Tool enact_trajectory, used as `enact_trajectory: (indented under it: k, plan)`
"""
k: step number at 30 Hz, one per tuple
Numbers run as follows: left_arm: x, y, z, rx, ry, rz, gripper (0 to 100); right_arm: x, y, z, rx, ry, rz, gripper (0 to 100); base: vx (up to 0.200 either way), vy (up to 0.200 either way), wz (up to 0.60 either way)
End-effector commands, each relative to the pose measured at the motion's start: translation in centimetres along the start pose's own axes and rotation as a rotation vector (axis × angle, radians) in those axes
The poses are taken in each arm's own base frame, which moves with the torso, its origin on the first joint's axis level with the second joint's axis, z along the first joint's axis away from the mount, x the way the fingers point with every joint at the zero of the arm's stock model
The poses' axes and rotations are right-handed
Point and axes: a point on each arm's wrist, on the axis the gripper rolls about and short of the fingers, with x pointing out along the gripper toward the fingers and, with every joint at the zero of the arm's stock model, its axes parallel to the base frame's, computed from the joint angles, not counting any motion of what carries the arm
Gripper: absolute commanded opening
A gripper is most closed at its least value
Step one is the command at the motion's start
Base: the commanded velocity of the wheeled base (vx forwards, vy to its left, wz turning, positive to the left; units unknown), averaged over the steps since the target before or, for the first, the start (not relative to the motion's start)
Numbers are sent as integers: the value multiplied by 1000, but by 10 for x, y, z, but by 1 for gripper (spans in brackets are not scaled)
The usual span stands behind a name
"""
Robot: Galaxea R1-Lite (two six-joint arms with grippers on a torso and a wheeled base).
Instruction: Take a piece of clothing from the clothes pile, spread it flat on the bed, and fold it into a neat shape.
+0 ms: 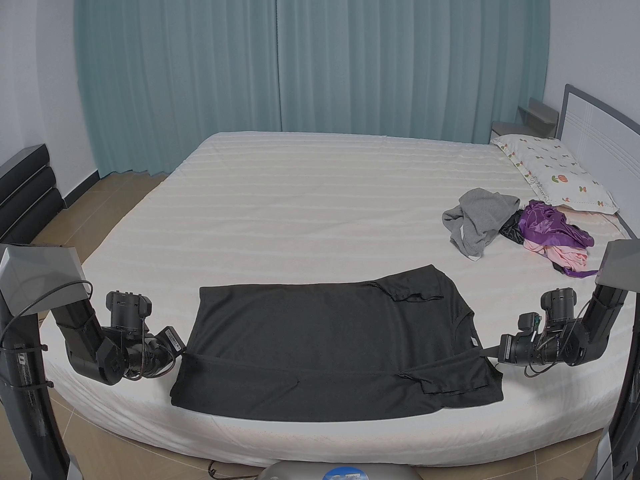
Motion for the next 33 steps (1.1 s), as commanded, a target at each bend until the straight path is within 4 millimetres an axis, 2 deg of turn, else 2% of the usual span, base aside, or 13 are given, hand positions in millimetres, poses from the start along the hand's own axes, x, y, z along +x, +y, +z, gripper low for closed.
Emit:
enact_trajectory:
  k: [1, 2, 3, 4, 9, 18, 23, 33]
  plan:
    - [1, 1, -1, -1, 3, 3, 0, 1, -1, -1, 4, 5, -2, 0, 0, 0, 0]
    - [1, 0, -1, -1, 4, 2, 0, 2, -1, -2, 4, 8, 0, 100, 0, 0, 0]
    - [1, 1, -1, -1, 6, 3, 0, 2, -1, -2, 4, 8, 0, 100, 0, 0, 0]
    - [1, 1, -1, -2, 7, 4, 100, 2, -1, -1, 2, 7, 2, 100, 0, 0, 0]
    - [1, 0, -1, -4, 5, 1, 100, -1, 0, 1, 5, -2, 8, 100, 0, 0, 0]
    - [-7, -2, 12, -14, -63, -36, 100, -7, 8, 12, 147, -41, 52, 100, 0, 0, 0]
    - [-8, -7, 20, -125, -118, -74, 100, -7, 7, 12, 148, -42, 51, 100, 0, 0, 0]
    - [-7, -6, 20, -129, -115, -72, 100, -5, 6, 11, 153, -36, 51, 100, 180, 0, 0]
